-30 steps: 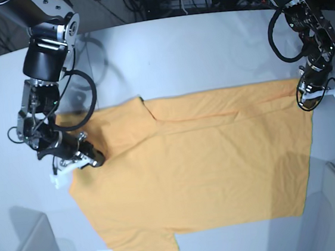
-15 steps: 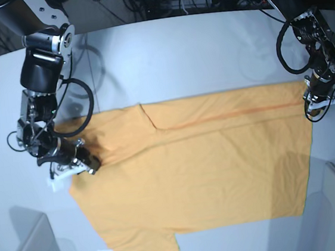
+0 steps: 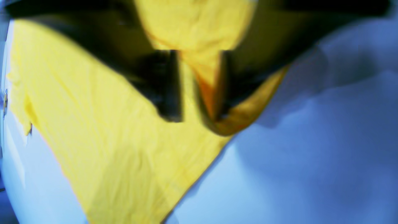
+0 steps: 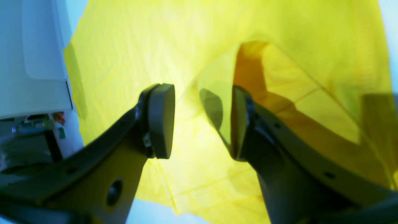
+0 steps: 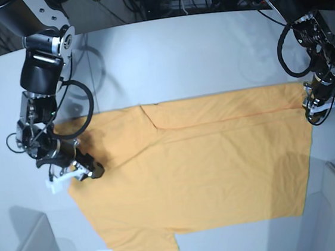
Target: Fold the T-shirt properly
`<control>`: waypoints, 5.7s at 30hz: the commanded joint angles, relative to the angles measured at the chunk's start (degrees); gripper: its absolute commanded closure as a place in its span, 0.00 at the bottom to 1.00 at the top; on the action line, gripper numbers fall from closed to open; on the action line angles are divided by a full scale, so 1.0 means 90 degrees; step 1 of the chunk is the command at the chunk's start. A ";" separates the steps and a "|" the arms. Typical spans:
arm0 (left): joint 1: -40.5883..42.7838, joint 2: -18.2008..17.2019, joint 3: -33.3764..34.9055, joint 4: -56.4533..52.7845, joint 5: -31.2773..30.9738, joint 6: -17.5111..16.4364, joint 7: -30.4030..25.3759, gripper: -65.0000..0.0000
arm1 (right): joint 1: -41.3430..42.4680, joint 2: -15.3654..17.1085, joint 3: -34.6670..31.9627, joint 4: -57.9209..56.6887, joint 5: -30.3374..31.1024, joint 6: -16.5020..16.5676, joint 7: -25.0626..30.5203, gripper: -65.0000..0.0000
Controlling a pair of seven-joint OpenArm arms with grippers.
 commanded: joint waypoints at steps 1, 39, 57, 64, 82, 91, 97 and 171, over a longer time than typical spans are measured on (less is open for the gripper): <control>-0.0194 -0.0126 -0.0011 0.0105 -0.0108 -0.0076 -0.0137 0.50 | 0.0185 0.0082 0.0013 0.0197 0.0119 0.0059 0.0102 0.59; 0.0880 0.0567 -0.1583 -0.0462 -0.0108 -0.1991 -0.0147 0.31 | -0.3185 -0.1061 0.0315 0.3011 0.1477 -0.2256 0.2896 0.57; 0.0695 0.0557 -0.1583 -0.1195 -0.0108 -0.1971 -0.0147 0.35 | -0.2892 -0.0797 0.0276 0.2102 0.1467 -0.2256 0.3335 0.58; 0.0695 0.0557 -0.1544 -0.1195 -0.0108 -0.1952 -0.0147 0.78 | -0.2892 -0.0797 0.0267 0.2083 0.1467 -0.2256 0.3345 0.58; 0.0568 0.0372 -0.1407 -0.0423 -0.0128 -0.1434 -0.0088 1.00 | -0.2560 -0.0621 0.0267 0.2698 0.1477 -0.3048 0.2867 1.00; 0.0666 0.0264 -0.1232 0.0398 -0.0157 -0.1375 0.0801 1.00 | -0.2647 -0.0611 0.0306 0.3108 0.1477 -0.3302 0.2564 1.00; 0.1349 0.0255 -0.1359 0.0398 -0.0118 -0.1395 0.0840 1.00 | -0.3165 -0.0611 0.0315 0.3343 0.1477 -0.3292 0.2574 1.00; 0.3938 0.0342 -0.2687 0.1951 -0.0167 -0.1405 0.0859 0.43 | -0.6506 -0.0816 0.0521 0.5189 0.1506 -0.3292 0.2984 0.54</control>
